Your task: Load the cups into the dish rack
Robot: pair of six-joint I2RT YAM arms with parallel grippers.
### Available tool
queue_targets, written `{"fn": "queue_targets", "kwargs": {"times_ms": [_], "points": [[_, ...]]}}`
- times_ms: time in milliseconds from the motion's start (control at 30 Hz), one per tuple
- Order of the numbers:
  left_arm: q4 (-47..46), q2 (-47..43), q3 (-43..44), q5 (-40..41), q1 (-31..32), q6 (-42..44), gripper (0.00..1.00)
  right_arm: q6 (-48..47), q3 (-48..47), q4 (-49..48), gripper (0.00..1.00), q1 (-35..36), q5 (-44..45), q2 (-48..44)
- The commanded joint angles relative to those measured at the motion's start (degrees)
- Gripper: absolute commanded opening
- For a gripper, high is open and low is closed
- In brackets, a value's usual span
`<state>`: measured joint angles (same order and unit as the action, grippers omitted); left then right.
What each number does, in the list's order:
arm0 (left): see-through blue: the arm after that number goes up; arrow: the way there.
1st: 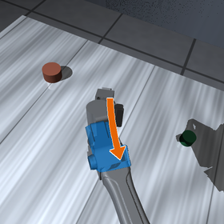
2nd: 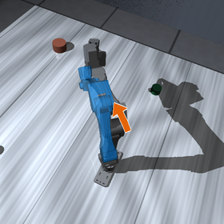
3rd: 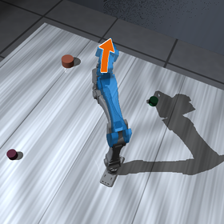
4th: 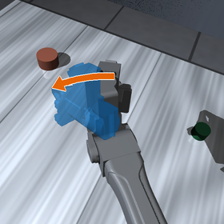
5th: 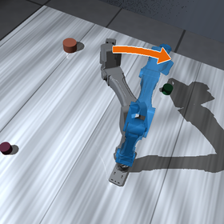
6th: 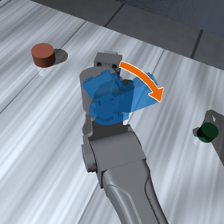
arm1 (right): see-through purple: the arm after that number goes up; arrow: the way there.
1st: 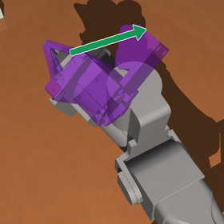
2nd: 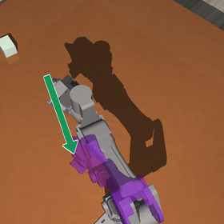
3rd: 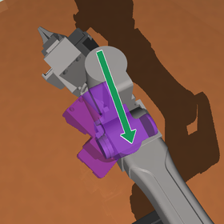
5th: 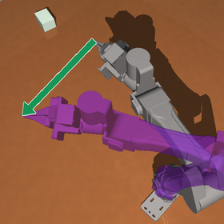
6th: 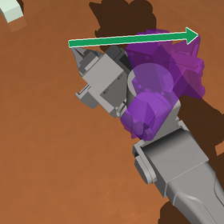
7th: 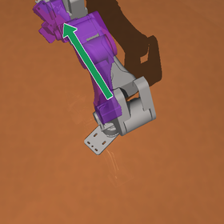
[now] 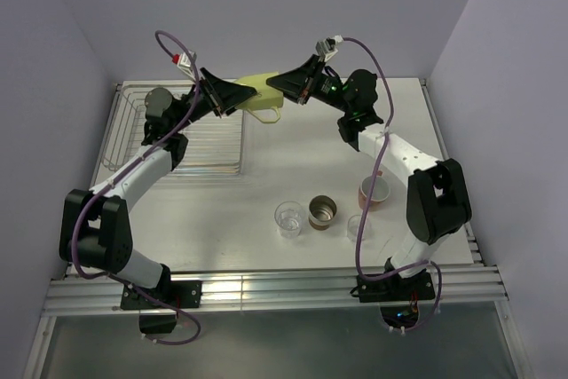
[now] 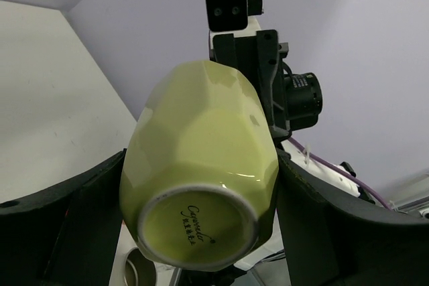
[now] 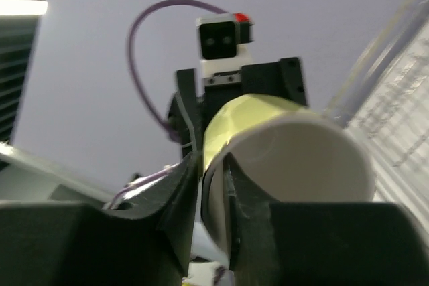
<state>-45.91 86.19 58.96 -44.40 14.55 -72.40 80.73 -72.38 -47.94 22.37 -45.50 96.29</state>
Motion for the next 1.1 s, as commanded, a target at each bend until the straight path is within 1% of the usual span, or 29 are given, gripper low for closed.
{"fn": "queue_targets", "kwargs": {"times_ms": [0,33,67,133,200,333,367,433,467,500,533,567,600,633,700,733,800,833,933,967,1000,1033,1067], "points": [[2.2,-2.6,5.0,-2.2,1.5,3.6,0.0,-9.6,-2.7,7.7,0.3,1.4,3.9,-3.8],[4.8,-2.9,5.9,-1.7,1.2,4.4,0.0,-11.0,-2.7,9.7,0.34,1.4,5.5,-5.0],[5.7,-3.0,6.2,-1.6,1.0,5.4,0.0,-13.7,-2.7,11.7,0.37,1.4,6.3,-5.5],[7.1,-3.7,6.8,-1.5,0.2,6.0,0.0,-15.9,-3.0,16.4,0.45,1.4,8.5,-6.8],[8.6,-4.1,6.9,-1.2,-0.5,6.4,0.0,-18.8,-3.8,20.4,0.5,1.4,9.7,-7.7],[11.8,-4.6,7.4,-0.8,-2.6,7.5,0.0,-23.0,-4.3,25.9,0.54,0.9,13.4,-10.1],[12.8,-4.7,7.7,-0.6,-2.9,8.3,0.0,-23.6,-4.5,28.8,0.54,0.8,15.5,-10.6],[18.4,-5.2,9.1,0.5,-3.8,10.3,0.0,-25.2,-4.7,31.7,0.56,0.6,17.9,-12.0],[20.7,-5.8,9.7,1.1,-4.2,13.0,0.0,-26.7,-4.9,34.8,0.56,0.2,20.6,-12.5],[26.3,-5.9,10.4,3.0,-4.5,14.5,0.0,-27.6,-5.2,37.3,0.56,0.0,22.3,-13.0],[30.5,-6.0,12.9,4.4,-5.2,16.4,0.0,-28.7,-5.8,39.7,0.57,0.0,24.2,-13.8],[35.1,-5.9,14.6,6.3,-5.6,21.3,0.0,-30.6,-6.5,43.9,0.57,-0.2,26.0,-14.1],[44.8,-5.7,16.6,11.5,-5.8,23.9,0.0,-31.6,-6.9,45.9,0.57,-0.4,29.2,-14.5],[50.3,-5.2,21.3,14.8,-6.0,29.5,0.0,-33.2,-7.0,47.3,0.57,-0.6,30.7,-15.2],[59.7,-2.5,26.4,22.0,-6.0,34.3,0.0,-34.7,-7.2,51.3,0.58,-0.9,34.0,-16.0],[66.4,-1.3,31.0,29.0,-6.1,38.1,0.0,-36.2,-7.2,52.3,0.58,-0.8,34.9,-16.3],[71.5,2.7,35.1,34.8,-6.2,40.9,0.0,-37.6,-7.6,55.1,0.58,-0.9,37.0,-16.5],[75.0,4.2,38.7,38.8,-6.3,43.1,0.0,-38.7,-7.7,55.8,0.58,-0.9,37.4,-16.5],[78.9,10.4,45.6,44.0,-6.3,46.4,0.0,-41.0,-8.0,58.7,0.58,-0.8,39.1,-16.4],[82.1,14.1,47.6,44.5,-6.3,47.1,0.0,-41.5,-8.0,60.0,0.58,-0.8,39.3,-16.3],[83.7,15.9,49.7,46.5,-6.3,47.7,0.0,-42.1,-8.0,60.6,0.58,-0.8,39.7,-16.2],[85.2,17.9,53.7,47.5,-6.4,49.0,0.0,-43.3,-8.0,61.2,0.58,-0.8,40.2,-16.2],[87.5,21.1,55.2,49.9,-6.3,49.5,0.0,-43.7,-8.0,62.2,0.58,-0.8,40.4,-16.1]]}}
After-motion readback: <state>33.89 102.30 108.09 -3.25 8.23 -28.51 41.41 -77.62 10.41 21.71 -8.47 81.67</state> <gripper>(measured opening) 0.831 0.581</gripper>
